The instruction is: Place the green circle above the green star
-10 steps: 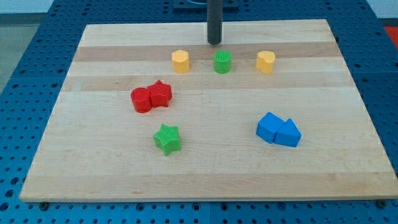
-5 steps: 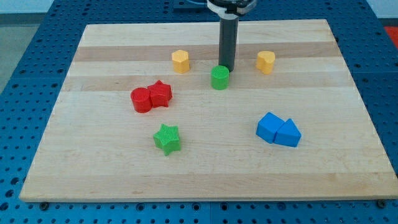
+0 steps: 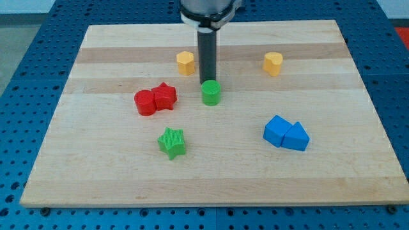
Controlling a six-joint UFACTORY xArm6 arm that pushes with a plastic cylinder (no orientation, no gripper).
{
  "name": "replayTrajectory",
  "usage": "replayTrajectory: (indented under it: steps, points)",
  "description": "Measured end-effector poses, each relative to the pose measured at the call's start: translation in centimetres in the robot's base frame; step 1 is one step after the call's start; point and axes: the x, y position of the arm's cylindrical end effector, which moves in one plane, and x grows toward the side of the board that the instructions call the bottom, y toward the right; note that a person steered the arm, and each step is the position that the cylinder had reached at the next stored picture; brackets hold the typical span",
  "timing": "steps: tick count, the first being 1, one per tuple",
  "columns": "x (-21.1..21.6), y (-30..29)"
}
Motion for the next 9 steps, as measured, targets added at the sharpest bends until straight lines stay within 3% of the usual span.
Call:
replayTrajectory:
  steps: [2,3,4,5,7,9]
  points:
    - [3.7,-2.3]
    - [3.6,-2.3]
    - [0.3,-0.3]
    - [1.1,2.4]
    - [4.9,2.5]
    - [4.9,1.8]
